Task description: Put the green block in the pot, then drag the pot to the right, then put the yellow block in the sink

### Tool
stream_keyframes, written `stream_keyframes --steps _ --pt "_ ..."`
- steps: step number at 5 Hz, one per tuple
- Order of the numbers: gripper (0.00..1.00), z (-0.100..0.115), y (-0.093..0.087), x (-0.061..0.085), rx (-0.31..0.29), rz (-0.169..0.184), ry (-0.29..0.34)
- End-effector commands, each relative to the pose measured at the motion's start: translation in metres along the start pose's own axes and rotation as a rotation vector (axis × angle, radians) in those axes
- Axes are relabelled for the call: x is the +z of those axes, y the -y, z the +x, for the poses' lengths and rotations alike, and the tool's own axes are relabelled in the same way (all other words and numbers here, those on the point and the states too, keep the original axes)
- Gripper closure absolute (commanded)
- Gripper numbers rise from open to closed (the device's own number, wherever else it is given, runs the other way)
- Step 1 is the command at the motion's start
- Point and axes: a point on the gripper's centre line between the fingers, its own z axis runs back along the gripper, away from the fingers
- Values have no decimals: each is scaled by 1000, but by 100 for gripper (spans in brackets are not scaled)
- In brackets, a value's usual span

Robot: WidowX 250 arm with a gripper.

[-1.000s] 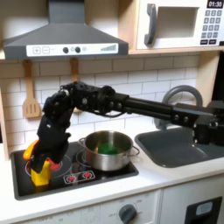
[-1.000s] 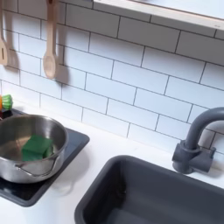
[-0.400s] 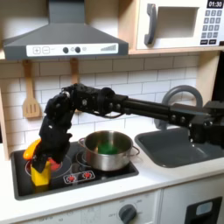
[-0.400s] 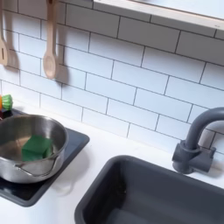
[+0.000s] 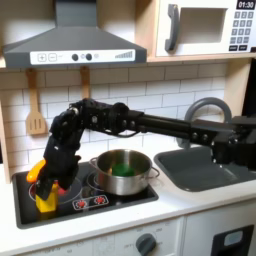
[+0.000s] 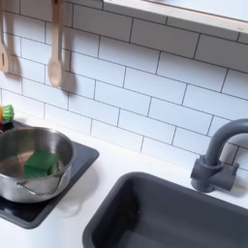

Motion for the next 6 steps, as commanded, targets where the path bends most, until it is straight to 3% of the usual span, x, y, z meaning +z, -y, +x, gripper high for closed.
stream_keyframes --steps 1,4,5,6 --pt "0 5 -2 -9 -6 13 -11" --pt "0 4 -1 -12 -19 10 -15" --pt "100 2 2 -11 -27 3 -14" --pt "100 3 3 -10 -28 7 -7"
